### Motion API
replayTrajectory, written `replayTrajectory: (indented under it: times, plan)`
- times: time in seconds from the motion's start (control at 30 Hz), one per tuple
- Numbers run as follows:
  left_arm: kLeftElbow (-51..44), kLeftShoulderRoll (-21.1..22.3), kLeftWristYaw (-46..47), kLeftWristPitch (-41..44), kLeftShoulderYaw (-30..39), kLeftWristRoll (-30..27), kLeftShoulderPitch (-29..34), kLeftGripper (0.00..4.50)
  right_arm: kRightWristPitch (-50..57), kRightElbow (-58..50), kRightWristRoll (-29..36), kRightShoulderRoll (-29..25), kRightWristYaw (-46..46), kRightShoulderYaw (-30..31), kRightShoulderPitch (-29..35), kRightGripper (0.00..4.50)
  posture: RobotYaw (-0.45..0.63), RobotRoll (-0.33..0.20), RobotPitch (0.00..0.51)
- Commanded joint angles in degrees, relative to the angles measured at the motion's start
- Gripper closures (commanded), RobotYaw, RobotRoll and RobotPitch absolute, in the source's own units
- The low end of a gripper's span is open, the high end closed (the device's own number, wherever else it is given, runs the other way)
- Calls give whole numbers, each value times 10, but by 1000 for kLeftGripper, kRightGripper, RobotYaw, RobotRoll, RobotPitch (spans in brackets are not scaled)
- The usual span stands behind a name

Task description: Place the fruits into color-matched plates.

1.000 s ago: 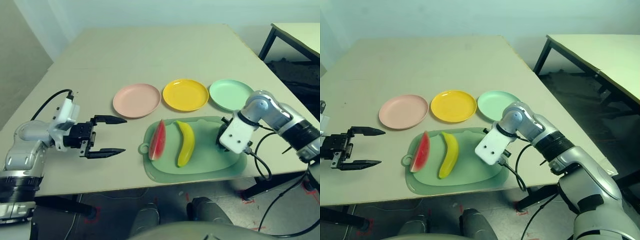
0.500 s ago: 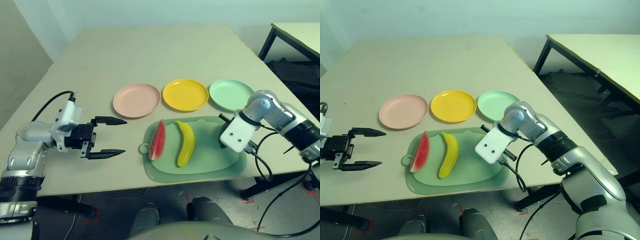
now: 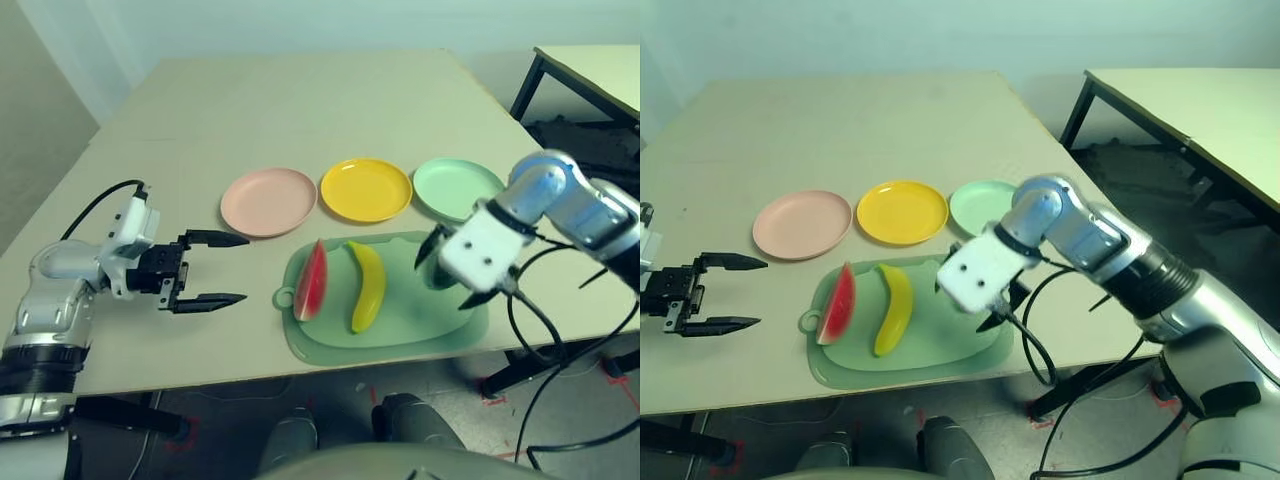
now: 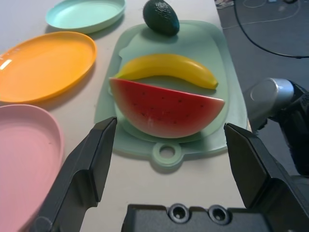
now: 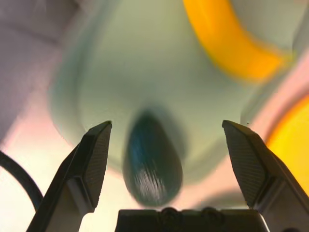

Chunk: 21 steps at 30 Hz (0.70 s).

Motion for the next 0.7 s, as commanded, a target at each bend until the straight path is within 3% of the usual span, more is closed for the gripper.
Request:
replayTrajectory:
  times: [0.03, 0.23, 0.7]
  plan:
    - [-4, -8, -4, -1, -9, 5, -8, 0, -105, 130, -88, 29, -30, -5, -20, 10, -127, 0, 7]
    - [-10, -7, 1, -10, -1, 7, 2, 0, -195, 246, -141, 63, -36, -10, -18, 10, -109, 0, 6]
    - [-22, 2, 8, -20, 13, 4, 10, 0, -219, 281, -157, 89, -6, -33, -2, 10, -97, 0, 0]
